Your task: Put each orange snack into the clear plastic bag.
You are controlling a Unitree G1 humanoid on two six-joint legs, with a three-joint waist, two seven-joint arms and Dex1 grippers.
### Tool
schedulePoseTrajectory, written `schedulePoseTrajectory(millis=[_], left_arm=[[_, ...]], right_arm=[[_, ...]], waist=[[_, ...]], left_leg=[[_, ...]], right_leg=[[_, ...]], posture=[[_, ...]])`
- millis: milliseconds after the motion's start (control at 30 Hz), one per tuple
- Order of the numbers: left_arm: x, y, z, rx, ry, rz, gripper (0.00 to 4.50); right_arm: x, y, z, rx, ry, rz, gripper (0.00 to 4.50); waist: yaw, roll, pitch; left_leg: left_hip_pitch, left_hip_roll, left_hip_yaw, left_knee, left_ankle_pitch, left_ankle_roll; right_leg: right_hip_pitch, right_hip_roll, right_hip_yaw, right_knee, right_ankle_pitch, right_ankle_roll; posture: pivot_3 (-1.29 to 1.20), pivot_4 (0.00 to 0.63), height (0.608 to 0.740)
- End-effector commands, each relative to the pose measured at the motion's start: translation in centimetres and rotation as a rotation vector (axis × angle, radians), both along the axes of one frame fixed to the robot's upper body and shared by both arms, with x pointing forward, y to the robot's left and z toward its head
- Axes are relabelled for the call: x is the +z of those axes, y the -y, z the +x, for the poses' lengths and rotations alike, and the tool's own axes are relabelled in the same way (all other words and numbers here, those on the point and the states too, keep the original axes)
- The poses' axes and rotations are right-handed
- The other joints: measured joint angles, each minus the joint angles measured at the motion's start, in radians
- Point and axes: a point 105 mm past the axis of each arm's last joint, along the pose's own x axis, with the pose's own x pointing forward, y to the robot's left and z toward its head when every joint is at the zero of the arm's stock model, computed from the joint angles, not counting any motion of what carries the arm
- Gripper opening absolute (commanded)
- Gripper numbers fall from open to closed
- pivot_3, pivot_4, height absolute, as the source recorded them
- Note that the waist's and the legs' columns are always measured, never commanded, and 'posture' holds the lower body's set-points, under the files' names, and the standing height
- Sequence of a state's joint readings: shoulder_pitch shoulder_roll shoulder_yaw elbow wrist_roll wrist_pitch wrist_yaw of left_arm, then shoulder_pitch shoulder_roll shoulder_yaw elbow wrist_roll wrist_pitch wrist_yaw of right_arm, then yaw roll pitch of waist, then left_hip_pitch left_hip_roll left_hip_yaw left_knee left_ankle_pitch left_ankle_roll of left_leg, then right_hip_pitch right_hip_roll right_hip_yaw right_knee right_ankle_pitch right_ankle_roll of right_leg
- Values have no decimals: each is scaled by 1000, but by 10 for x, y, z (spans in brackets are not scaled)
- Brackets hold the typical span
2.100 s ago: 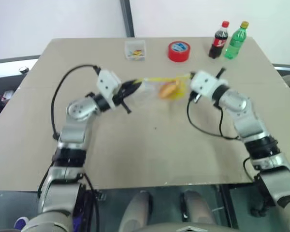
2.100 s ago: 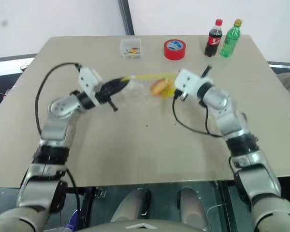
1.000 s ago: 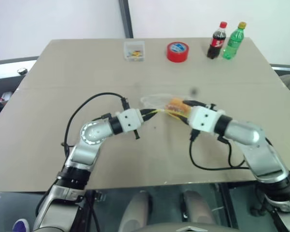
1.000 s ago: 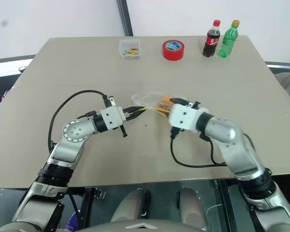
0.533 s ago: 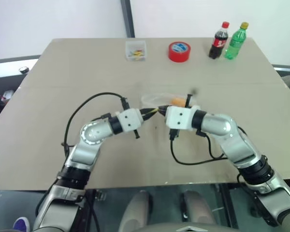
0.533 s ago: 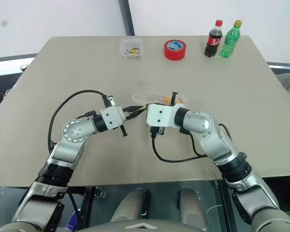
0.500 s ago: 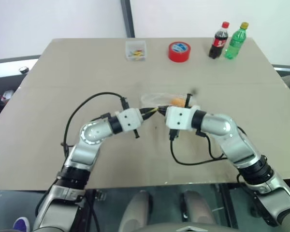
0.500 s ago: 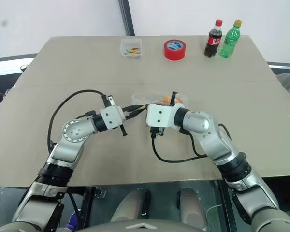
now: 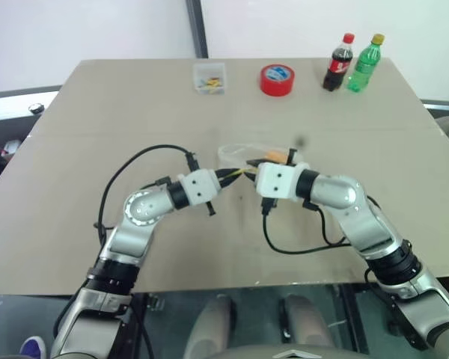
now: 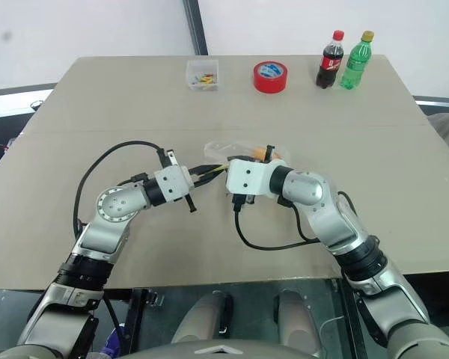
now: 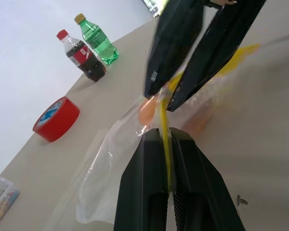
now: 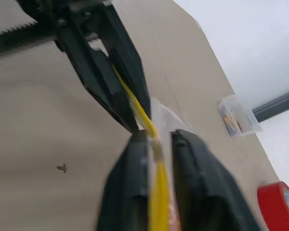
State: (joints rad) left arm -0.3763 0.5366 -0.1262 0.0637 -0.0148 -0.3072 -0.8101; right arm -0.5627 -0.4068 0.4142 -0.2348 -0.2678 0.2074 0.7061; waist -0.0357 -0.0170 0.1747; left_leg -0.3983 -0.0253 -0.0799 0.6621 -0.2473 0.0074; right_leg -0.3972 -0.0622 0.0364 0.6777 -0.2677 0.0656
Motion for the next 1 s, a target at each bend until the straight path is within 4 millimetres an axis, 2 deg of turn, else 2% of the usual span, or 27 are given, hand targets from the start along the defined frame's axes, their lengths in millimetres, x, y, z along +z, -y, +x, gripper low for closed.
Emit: schedulePoseTrajectory(millis=[33,233,300,467,533,633,667,700,1000], left_arm=[[13,0,-5,-15,54,-22,0],[13,-1,-3,-10,54,-22,0],[13,-1,-3,-10,55,-21,0],[13,0,-3,-8,55,-21,0],[13,0,-3,-8,54,-23,0],[13,1,-3,-8,53,-24,0],[13,1,-3,-8,53,-27,0],[13,1,-3,-9,52,-30,0],[14,2,-6,-12,54,-34,0]], right_arm=[[16,0,-2,2,66,22,1712],[16,0,-1,7,58,19,1712],[17,0,-1,11,61,20,1201],[17,-2,-2,23,72,9,1201],[16,-2,-3,27,74,4,703],[15,-2,-4,30,76,-1,703],[15,-2,-4,30,75,-1,138],[14,-2,-4,30,77,-4,45],[11,-2,-3,29,92,-21,45]], waist=[[0,0,0],[0,0,0],[0,0,0],[0,0,0],[0,0,0],[0,0,0],[0,0,0],[0,0,0],[0,0,0]], left_leg=[[0,0,0,0,0,0],[0,0,0,0,0,0],[0,0,0,0,0,0],[0,0,0,0,0,0],[0,0,0,0,0,0],[0,0,0,0,0,0],[0,0,0,0,0,0],[0,0,0,0,0,0],[0,0,0,0,0,0]], right_leg=[[0,0,0,0,0,0],[0,0,0,0,0,0],[0,0,0,0,0,0],[0,0,0,0,0,0],[0,0,0,0,0,0],[0,0,0,0,0,0],[0,0,0,0,0,0],[0,0,0,0,0,0],[0,0,0,0,0,0]], posture=[[0,150,740],[0,150,740],[0,150,740],[0,150,740],[0,150,740],[0,150,740],[0,150,740],[0,150,740],[0,150,740]])
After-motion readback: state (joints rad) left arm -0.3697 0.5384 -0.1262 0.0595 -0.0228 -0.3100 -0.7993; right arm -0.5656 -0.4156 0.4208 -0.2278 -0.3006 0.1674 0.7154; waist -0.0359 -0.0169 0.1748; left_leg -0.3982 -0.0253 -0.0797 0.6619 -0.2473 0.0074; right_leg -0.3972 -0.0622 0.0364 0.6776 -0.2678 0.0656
